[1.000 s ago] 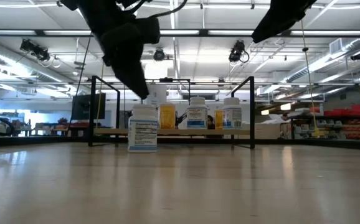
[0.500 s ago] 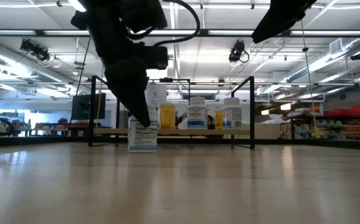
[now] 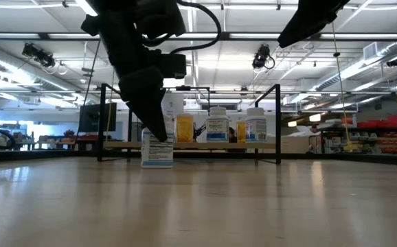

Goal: Pick and place medicine bottles onto shelf by color
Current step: Put the white pill bottle on the shelf

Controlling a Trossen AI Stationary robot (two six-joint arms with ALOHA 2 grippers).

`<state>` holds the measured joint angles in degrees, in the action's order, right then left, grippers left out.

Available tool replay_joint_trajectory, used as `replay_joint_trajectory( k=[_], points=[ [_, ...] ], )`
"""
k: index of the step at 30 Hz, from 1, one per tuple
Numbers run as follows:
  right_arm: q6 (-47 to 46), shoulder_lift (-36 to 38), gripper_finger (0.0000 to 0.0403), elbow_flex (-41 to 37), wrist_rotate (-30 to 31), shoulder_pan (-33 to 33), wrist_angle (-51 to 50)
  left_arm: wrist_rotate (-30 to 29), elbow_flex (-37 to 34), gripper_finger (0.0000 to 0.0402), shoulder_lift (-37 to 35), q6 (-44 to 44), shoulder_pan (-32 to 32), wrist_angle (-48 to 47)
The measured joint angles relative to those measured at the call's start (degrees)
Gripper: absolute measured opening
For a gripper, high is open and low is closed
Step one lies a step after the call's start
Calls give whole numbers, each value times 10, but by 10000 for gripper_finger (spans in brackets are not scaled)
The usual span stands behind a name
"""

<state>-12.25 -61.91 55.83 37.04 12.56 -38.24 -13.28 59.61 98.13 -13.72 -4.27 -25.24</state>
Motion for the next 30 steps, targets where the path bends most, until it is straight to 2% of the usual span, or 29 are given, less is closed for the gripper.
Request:
replay_joint_trajectory(
  k=[12,16,22,30],
  points=[
    [0,0,310,0,0,0,-10,1,1,174,-2,-1,28,-22],
    [0,0,310,0,0,0,-12,1,0,173,-19,9,36,-60],
    [0,0,310,0,0,0,-14,1,0,203,-84,37,62,-101],
    [0,0,310,0,0,0,-13,-18,0,176,-140,97,161,-108]
  ],
)
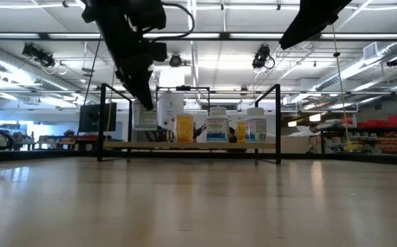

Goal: Pick and place medicine bottles onto shelf by color
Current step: Put the white pill bottle on the shelf

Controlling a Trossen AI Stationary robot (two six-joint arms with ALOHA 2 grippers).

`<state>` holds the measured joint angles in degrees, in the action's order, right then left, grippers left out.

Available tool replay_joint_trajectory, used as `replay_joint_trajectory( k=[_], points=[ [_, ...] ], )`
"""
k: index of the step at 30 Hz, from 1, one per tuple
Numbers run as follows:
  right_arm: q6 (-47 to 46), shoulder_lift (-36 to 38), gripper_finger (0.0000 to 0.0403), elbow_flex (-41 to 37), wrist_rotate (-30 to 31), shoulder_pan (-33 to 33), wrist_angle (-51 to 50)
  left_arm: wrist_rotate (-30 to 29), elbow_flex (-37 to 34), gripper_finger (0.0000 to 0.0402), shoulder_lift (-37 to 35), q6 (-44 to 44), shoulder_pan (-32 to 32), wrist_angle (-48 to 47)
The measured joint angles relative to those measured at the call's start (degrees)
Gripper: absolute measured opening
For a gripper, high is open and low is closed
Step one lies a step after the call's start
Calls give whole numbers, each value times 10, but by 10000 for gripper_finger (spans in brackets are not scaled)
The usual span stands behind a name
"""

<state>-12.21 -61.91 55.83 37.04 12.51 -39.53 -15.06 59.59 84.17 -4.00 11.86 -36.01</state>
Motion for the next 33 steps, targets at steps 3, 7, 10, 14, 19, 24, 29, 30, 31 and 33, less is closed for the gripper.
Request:
replay_joint_trajectory(
  k=[3,7,10,14,19,24,29,30,31,33],
  points=[
    [0,0,310,0,0,0,0,-3,0,180,0,19,49,0],
    [0,0,310,0,0,0,0,-3,0,198,3,32,109,23],
    [1,0,310,0,0,0,1,9,0,201,3,46,150,54],
    [4,0,310,0,4,0,3,37,0,192,3,78,188,88],
    [4,0,310,0,6,0,3,49,1,190,11,92,221,114],
    [6,0,310,0,7,0,5,46,14,201,48,94,231,105],
    [13,0,310,0,7,0,7,21,76,196,90,87,231,36],
    [15,0,310,0,7,0,7,20,89,194,97,82,231,27],
    [15,0,310,0,7,0,6,20,101,193,103,79,231,26],
    [15,0,310,0,7,0,7,20,120,192,116,79,231,11]
  ],
)
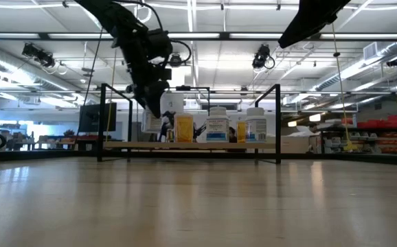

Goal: Pick and place medicine bottles onto shelf by color
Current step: Put the white pill bottle on the shelf, then adjust the shelf

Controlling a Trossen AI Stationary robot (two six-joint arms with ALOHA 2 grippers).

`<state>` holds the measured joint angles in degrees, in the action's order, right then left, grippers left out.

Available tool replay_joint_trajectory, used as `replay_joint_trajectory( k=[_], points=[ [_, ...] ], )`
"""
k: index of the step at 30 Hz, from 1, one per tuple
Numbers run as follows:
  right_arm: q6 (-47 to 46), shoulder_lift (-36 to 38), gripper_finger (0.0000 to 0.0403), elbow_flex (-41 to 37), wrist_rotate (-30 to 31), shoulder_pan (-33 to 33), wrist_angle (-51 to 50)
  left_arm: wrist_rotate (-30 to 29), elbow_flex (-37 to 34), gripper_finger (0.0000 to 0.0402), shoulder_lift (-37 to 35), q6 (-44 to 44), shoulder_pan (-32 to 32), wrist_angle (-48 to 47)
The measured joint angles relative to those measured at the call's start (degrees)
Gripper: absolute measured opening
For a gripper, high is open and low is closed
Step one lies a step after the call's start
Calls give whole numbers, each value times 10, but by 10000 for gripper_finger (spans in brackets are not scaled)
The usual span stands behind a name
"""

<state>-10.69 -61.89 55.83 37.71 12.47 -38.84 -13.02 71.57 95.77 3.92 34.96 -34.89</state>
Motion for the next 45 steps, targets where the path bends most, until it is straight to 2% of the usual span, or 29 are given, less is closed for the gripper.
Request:
replay_joint_trajectory(
  k=[7,18,38,45],
  points=[
    [-1,0,310,0,0,0,-3,2,14,202,51,-3,1,-39],
    [-3,0,310,0,0,0,-3,2,31,206,64,-9,5,-51],
    [-7,0,310,0,0,0,-3,2,35,335,60,-52,1,-62],
    [-7,0,310,0,0,0,-3,0,35,350,59,-26,-8,-61]
  ],
)
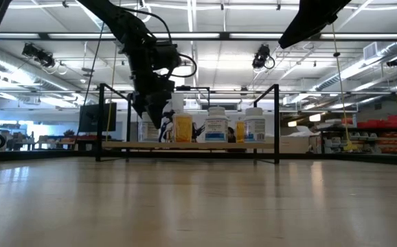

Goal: Pick and place medicine bottles onto shelf by color
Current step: Adjust the shelf

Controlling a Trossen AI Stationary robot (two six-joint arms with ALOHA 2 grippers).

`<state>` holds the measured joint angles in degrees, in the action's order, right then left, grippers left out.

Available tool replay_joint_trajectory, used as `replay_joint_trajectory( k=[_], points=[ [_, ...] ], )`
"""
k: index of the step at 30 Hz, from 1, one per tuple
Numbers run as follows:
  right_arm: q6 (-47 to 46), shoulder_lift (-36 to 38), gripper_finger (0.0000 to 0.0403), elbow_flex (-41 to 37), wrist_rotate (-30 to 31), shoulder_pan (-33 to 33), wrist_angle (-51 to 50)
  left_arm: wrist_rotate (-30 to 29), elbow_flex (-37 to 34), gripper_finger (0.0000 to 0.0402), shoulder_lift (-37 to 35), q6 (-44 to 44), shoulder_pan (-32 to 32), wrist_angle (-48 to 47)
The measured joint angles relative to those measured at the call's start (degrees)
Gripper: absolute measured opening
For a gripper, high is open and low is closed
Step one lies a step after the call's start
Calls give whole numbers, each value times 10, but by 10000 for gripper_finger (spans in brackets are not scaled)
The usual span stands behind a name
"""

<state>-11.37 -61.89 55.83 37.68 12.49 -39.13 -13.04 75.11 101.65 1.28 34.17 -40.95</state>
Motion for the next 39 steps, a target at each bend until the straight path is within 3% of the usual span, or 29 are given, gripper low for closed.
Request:
replay_joint_trajectory(
  k=[8,15,20,26,32,39],
  points=[
    [-4,0,310,0,0,0,0,-1,0,348,0,26,-6,20],
    [-4,0,310,0,0,0,0,-38,29,348,-1,43,-11,-1],
    [-4,0,310,0,-1,0,-1,-39,77,348,-2,40,-11,-38],
    [-11,0,310,0,-7,0,-12,-39,151,348,-2,14,-24,-147],
    [-26,0,310,0,-15,0,-22,-39,168,348,-3,-12,-78,-253],
    [-43,0,310,0,-24,1,-34,-37,100,348,-3,-52,-188,-294]
  ],
)
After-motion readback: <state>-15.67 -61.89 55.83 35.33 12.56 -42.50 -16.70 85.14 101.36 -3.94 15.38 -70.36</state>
